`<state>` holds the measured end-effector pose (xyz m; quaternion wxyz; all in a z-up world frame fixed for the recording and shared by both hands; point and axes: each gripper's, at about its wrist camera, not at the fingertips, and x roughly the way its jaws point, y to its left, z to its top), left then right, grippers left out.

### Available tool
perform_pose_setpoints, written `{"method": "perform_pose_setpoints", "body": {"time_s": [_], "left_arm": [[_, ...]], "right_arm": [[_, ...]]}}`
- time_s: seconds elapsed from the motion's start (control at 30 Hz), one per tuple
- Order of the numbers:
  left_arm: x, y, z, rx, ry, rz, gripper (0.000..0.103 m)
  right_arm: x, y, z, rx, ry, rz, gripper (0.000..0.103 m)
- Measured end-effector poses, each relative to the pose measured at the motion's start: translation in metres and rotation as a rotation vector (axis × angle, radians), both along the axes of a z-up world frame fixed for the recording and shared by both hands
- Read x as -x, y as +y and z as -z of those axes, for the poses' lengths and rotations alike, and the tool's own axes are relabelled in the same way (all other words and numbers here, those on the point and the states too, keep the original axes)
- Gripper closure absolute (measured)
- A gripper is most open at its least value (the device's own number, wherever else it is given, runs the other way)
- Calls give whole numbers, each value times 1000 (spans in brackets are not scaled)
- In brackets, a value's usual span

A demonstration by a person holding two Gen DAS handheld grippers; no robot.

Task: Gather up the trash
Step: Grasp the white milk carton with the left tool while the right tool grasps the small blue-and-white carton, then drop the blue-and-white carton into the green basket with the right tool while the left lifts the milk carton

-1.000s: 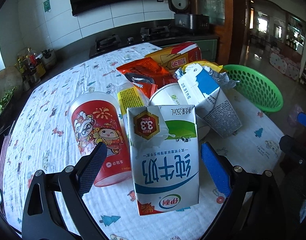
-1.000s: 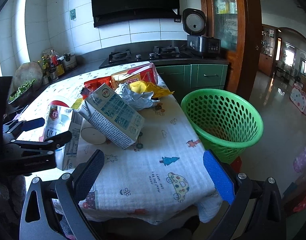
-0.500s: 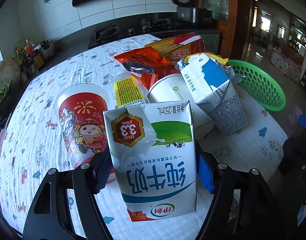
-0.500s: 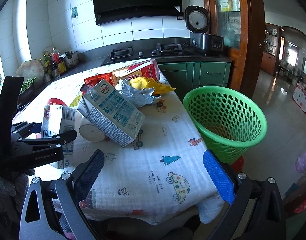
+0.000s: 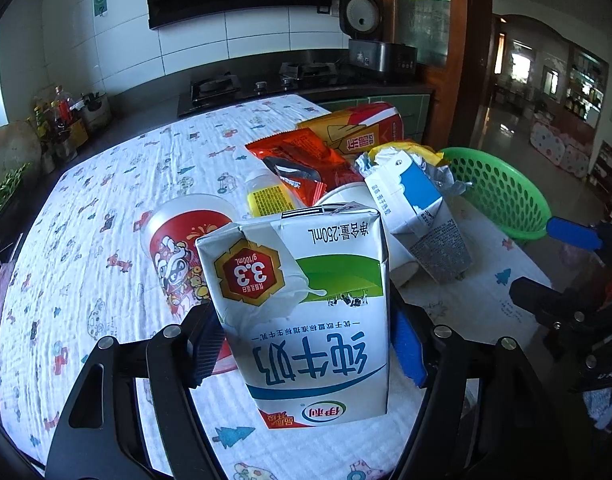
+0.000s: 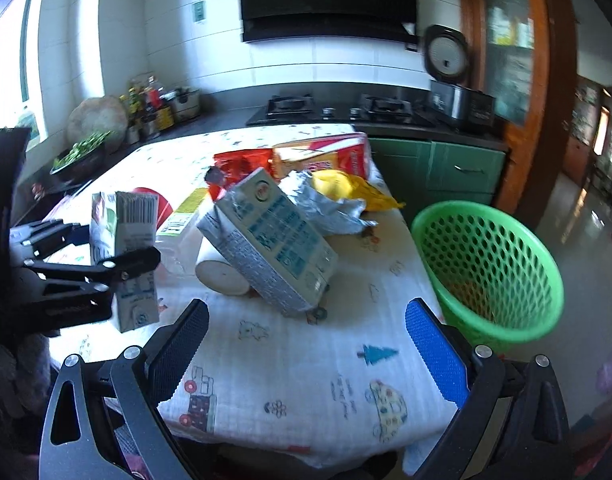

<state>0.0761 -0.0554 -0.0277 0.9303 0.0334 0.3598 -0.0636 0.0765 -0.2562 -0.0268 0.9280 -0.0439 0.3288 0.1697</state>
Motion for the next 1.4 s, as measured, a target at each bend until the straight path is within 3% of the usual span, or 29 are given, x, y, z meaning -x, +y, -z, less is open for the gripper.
{"method": "perform_pose_setpoints", "body": {"time_s": [0.17, 0.23, 0.47, 1.03, 1.4], "left_arm": [[0, 12, -15, 33, -25, -3, 33], [0, 16, -20, 43, -37, 1, 33], [-8, 28, -27, 66, -44, 17, 33], [-26, 49, -26, 84, -37, 12, 33], [-33, 44, -30, 88, -34, 36, 33]], "right_arm": [[-18, 9, -5, 2, -1, -91, 9], [-28, 16, -8, 8, 2, -142, 16], [-62, 40, -10, 35, 11, -295, 22], [-115, 68, -2, 105, 112, -627, 22], [-105, 57, -7, 78, 68, -587, 28]]}}
